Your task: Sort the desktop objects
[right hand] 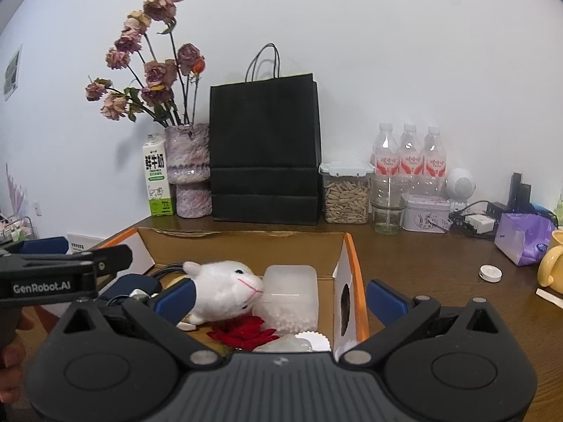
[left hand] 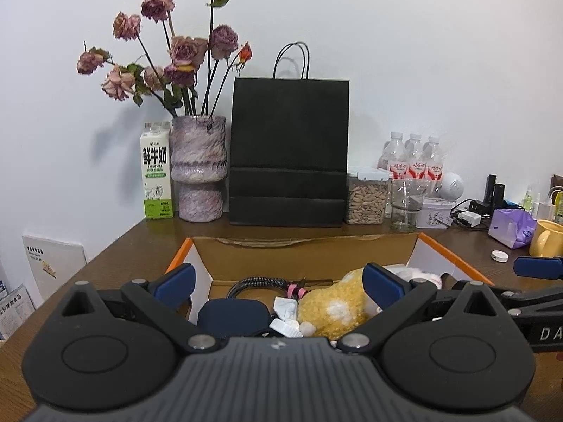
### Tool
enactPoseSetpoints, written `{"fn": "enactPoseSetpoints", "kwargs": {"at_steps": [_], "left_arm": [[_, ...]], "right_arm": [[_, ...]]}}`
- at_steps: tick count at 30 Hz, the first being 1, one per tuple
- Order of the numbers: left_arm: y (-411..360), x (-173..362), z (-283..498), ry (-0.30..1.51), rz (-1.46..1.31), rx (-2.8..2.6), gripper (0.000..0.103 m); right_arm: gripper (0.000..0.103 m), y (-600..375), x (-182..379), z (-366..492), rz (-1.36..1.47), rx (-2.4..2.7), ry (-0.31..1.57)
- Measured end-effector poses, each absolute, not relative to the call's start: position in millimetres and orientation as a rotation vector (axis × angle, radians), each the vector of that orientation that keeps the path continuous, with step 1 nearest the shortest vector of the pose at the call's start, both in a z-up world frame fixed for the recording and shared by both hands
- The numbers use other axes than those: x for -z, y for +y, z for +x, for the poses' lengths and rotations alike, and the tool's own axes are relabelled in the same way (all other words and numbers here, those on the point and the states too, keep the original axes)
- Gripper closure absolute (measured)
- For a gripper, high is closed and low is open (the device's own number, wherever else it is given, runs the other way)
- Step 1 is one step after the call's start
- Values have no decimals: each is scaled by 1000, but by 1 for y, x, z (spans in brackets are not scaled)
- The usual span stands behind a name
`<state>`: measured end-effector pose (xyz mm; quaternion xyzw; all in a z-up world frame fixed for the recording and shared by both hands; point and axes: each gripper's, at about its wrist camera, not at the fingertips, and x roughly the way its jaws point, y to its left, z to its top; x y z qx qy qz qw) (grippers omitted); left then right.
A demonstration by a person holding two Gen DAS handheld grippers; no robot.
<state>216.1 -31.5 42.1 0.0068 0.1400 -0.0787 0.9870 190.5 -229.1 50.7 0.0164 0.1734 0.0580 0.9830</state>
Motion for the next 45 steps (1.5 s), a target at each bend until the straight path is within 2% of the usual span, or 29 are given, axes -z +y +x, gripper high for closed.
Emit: {"fn": "enactPoseSetpoints", "kwargs": {"at_steps": [16,33,45], "left_arm": [[-23,-59,161,281,48,169,0],[-15,-4,120,494,86,225,0],[-17,20,120,602,73,287,0]], "right_arm": [[0,-219,-66,132,-6,-135,351],[0,-209,-9,87,-67,-163,547],[0,-201,13,93,-92,-154,656]]}}
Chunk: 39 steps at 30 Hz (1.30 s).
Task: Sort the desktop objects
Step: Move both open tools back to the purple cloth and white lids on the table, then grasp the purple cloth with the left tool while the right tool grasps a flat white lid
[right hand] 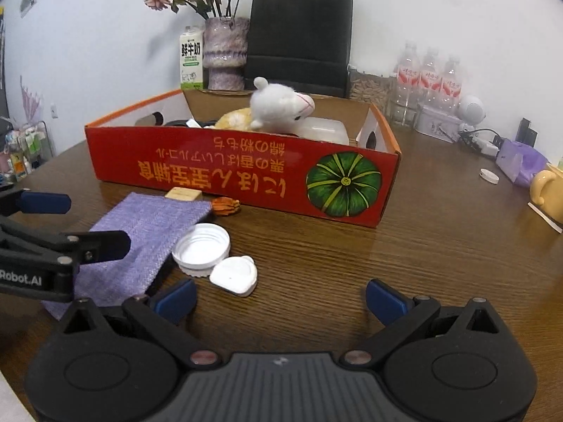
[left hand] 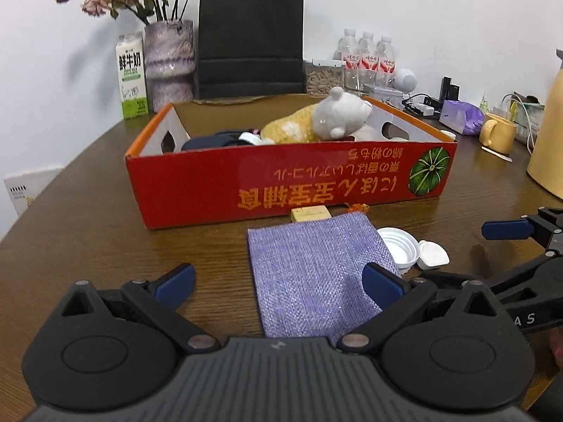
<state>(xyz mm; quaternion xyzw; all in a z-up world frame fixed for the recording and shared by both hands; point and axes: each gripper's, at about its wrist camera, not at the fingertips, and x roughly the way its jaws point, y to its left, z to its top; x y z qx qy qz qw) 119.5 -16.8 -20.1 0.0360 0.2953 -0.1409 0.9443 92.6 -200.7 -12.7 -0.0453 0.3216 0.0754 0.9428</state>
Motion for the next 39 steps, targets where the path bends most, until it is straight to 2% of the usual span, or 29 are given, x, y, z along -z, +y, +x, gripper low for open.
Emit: {"fn": "enactPoseSetpoints", "kwargs": {"at_steps": [3,5,10,12,13,15,18,20,31,34,37,39], "left_arm": [[-16,24,123,634,51,302,1],[-15,28,124,651,45,302,6],[-20,28,119,623,87,294,32],[-21,26,116,616,90,305,51],[-22,26,115,613,91,310,56],[-25,26,112,605,97,323,72],[-28,26,108,598,100,338,87],[-30,26,107,596,94,340,93],[-7,-2,98,497,17,324,96],[-1,-4,99,490,2,311,96],[4,-5,100,483,-6,293,96],[7,-5,100,479,-6,286,96]], "right_arm": [[0,-203,13,94,-74,-153,664],[0,-205,13,94,-58,-152,670],[0,-206,13,94,-53,-156,672],[0,-206,13,94,-52,-157,672],[0,-206,13,94,-50,-157,673],[0,-206,13,94,-48,-159,675],[0,-206,13,94,-48,-160,674],[0,-207,13,95,-48,-161,674],[0,-200,12,99,-73,-156,666],[4,-196,12,102,-69,-170,667],[15,-195,11,102,-49,-197,663],[27,-194,10,100,-49,-211,649]]}}
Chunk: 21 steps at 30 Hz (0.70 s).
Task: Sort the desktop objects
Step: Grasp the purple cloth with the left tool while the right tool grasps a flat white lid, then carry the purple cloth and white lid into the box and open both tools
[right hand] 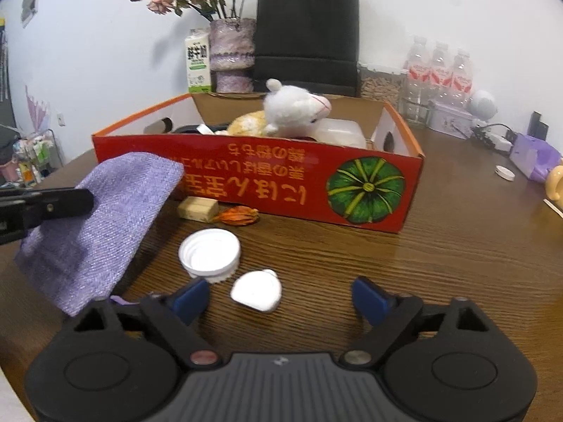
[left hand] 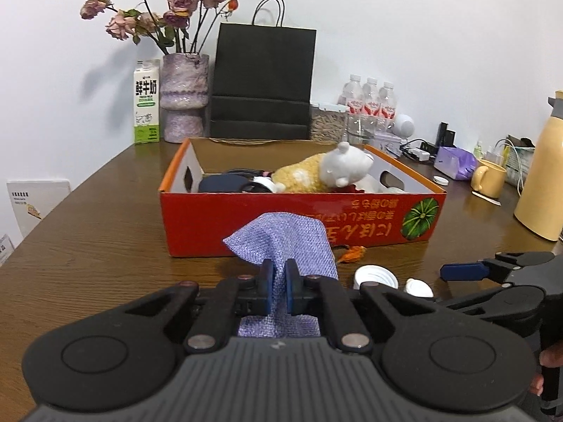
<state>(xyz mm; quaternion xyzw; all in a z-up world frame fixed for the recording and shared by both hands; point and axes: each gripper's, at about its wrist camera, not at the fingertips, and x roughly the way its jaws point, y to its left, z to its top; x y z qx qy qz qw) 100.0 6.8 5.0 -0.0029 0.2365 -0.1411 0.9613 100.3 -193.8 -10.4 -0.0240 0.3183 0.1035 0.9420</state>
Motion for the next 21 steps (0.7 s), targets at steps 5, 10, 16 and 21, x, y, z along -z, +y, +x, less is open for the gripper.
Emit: {"fn": "enactPoseSetpoints", "kwargs": {"at_steps": [5,10,16,21], "left_arm": [[9,-3,100,483,-9,283,96],[8,-5,99,476,-11,284,96],[6,-12,96,446,-9,299,96],[3,-25,95,401,-8,315,96]], "right_arm": [[74,-194,7,96,-35,-234,630],[77,-200,5,95,4,-235,617],[77,-203,-5,91,15,-230,571],[77,-202,-17,91,11,-233,531]]}}
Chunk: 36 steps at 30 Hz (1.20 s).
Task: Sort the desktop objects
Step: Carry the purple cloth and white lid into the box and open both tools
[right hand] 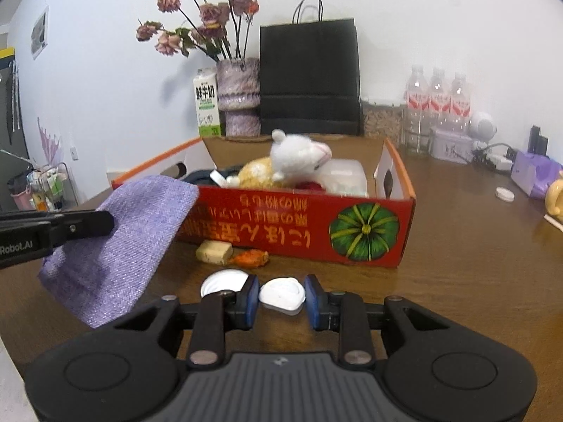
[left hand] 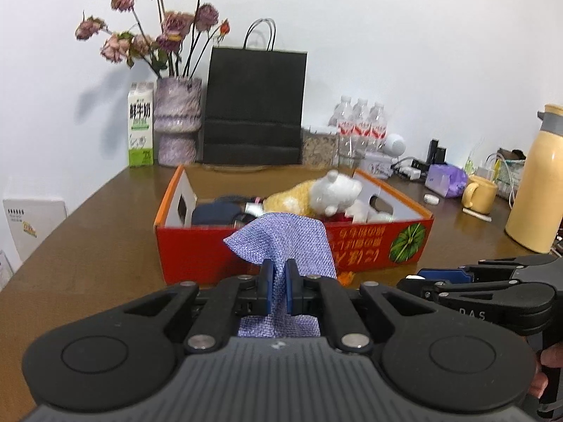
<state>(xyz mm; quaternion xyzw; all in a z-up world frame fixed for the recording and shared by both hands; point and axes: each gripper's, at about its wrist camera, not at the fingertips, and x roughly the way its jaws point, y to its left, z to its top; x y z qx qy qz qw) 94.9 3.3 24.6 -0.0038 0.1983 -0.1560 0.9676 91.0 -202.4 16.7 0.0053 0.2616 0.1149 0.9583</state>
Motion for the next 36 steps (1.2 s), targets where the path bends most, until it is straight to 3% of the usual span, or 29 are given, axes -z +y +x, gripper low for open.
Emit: {"fn": "enactPoseSetpoints", "kwargs": {"at_steps": [18,36], "left_arm": [[-11,-77,155,240,-44,329,96],[-18,-25,250,408,-53,278,96]], "right_arm": [[77,-212,-72,150,15,-182,381],[77,-239,-36,228,79,-178,435]]}}
